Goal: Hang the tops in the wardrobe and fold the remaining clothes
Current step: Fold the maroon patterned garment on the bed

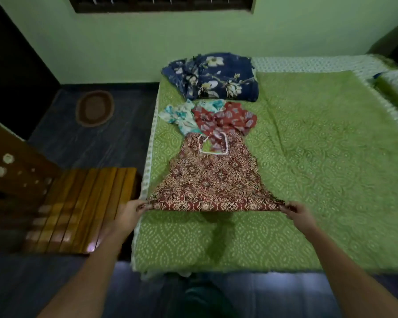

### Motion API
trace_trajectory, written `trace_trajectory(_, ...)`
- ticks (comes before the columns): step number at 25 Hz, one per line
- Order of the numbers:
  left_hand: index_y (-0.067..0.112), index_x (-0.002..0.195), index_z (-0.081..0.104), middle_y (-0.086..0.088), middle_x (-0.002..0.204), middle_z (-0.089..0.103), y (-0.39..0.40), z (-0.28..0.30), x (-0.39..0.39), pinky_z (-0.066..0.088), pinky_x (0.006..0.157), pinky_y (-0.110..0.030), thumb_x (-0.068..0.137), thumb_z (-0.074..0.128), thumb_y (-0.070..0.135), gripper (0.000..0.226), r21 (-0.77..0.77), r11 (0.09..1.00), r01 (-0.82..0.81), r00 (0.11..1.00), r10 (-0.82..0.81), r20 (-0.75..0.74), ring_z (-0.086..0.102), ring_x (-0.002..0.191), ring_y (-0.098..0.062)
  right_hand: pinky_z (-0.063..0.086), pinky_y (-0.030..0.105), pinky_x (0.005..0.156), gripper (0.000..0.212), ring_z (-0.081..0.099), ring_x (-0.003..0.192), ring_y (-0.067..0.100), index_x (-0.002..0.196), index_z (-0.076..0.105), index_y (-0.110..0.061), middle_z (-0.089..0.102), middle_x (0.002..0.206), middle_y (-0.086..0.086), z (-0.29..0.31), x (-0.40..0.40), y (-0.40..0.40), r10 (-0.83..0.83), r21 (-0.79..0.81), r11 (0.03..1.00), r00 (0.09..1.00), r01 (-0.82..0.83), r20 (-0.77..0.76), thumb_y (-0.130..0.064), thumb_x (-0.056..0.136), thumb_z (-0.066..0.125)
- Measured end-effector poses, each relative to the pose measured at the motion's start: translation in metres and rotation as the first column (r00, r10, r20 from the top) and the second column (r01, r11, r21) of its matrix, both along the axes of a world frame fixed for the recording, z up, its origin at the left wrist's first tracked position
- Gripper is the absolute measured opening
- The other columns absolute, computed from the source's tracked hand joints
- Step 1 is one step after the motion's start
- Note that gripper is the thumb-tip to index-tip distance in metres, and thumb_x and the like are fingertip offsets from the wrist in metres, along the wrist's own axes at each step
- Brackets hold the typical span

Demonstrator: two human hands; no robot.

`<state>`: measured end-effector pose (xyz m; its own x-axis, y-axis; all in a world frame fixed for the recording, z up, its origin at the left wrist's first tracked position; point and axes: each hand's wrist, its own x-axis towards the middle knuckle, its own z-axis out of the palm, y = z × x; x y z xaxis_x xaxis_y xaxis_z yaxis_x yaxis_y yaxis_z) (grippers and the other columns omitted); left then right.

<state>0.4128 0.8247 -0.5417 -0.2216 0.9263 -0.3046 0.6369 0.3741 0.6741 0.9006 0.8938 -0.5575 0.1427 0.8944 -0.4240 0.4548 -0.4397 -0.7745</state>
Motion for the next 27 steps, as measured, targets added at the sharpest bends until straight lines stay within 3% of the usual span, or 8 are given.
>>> trace_trajectory(2,0.004,0.102,0.073,-0.009,0.102,0.072,-0.042,-0.029,0.009,0.038,0.068,-0.018,0.086,0.068,0.011,0.019,-0.126,0.985,0.115,0.989,-0.126,-0.079,0.065,0.090,-0.020,0.027,0.017,0.047,0.018,0.039,0.042,-0.002,0.071,0.063,-0.001,0.050,0.043,-0.009,-0.019,0.004,-0.043,0.146,-0.105,0.986,0.980,-0.133,0.135,-0.013,0.077,0.074)
trace_trajectory(5,0.003,0.112,0.069,-0.014,0.113,0.067,-0.096,-0.068,0.016,0.041,0.079,-0.018,0.091,0.061,0.010,0.023,-0.373,0.912,0.168,0.972,-0.216,-0.091,0.062,0.101,-0.019,0.030,0.012,0.051,0.013,0.053,0.067,0.013,0.093,0.072,-0.003,0.070,0.078,0.012,-0.061,0.017,-0.094,0.381,-0.285,0.911,0.874,-0.299,0.301,-0.011,0.083,0.073)
trace_trajectory(7,0.005,0.115,0.066,-0.014,0.120,0.062,-0.114,-0.084,0.014,0.041,0.091,-0.025,0.093,0.058,0.013,0.025,-0.496,0.857,0.139,0.969,-0.222,-0.112,0.057,0.113,-0.025,0.033,0.011,0.056,0.009,0.055,0.080,0.014,0.090,0.072,-0.014,0.067,0.084,0.005,-0.081,0.022,-0.114,0.535,-0.435,0.810,0.798,-0.392,0.277,-0.018,0.082,0.074)
trace_trajectory(9,0.004,0.112,0.067,-0.010,0.116,0.063,-0.112,-0.089,0.008,0.039,0.082,-0.020,0.091,0.062,0.019,0.026,-0.581,0.779,0.235,0.942,-0.331,-0.063,0.058,0.113,-0.024,0.033,0.011,0.055,0.007,0.052,0.078,0.013,0.084,0.067,-0.017,0.060,0.078,0.002,-0.083,0.022,-0.111,0.645,-0.543,0.707,0.729,-0.454,0.230,-0.022,0.084,0.072)
trace_trajectory(12,0.007,0.107,0.070,-0.007,0.108,0.067,-0.063,-0.079,0.004,0.038,0.069,-0.022,0.091,0.063,0.027,0.027,-0.555,0.776,0.298,0.914,-0.401,-0.069,0.062,0.101,-0.021,0.029,0.015,0.048,0.018,0.047,0.062,0.014,0.071,0.060,-0.015,0.054,0.063,0.001,-0.074,0.016,-0.059,0.599,-0.495,0.755,0.759,-0.430,0.255,-0.015,0.085,0.071)
trace_trajectory(16,0.012,0.103,0.071,-0.010,0.104,0.070,0.049,-0.081,-0.005,0.044,0.067,-0.028,0.093,0.059,0.018,0.017,-0.332,0.936,0.117,0.981,-0.162,-0.111,0.063,0.092,-0.025,0.036,0.014,0.042,0.024,0.054,0.051,0.016,0.065,0.057,-0.010,0.056,0.058,0.005,-0.077,0.002,0.051,0.385,-0.368,0.892,0.869,-0.263,0.312,-0.009,0.085,0.070)
trace_trajectory(22,0.001,0.119,0.063,-0.018,0.116,0.066,0.217,-0.141,-0.014,0.049,0.088,-0.043,0.094,0.058,0.032,0.040,-0.222,0.969,-0.108,0.994,0.109,-0.007,0.060,0.106,-0.035,0.057,0.039,0.070,0.021,0.060,0.059,0.025,0.070,0.057,-0.018,0.061,0.073,0.013,-0.137,-0.011,0.219,0.172,-0.340,0.937,0.954,-0.081,0.246,-0.012,0.088,0.066)
trace_trajectory(27,0.000,0.126,0.059,-0.022,0.122,0.061,0.303,-0.200,-0.016,0.045,0.093,-0.044,0.094,0.057,0.031,0.044,-0.196,0.967,-0.162,0.987,0.162,-0.014,0.057,0.112,-0.037,0.048,0.015,0.041,0.018,0.063,0.049,0.010,0.075,0.055,-0.013,0.062,0.076,0.011,-0.187,-0.020,0.324,0.116,-0.332,0.942,0.969,-0.038,0.219,-0.010,0.091,0.063)
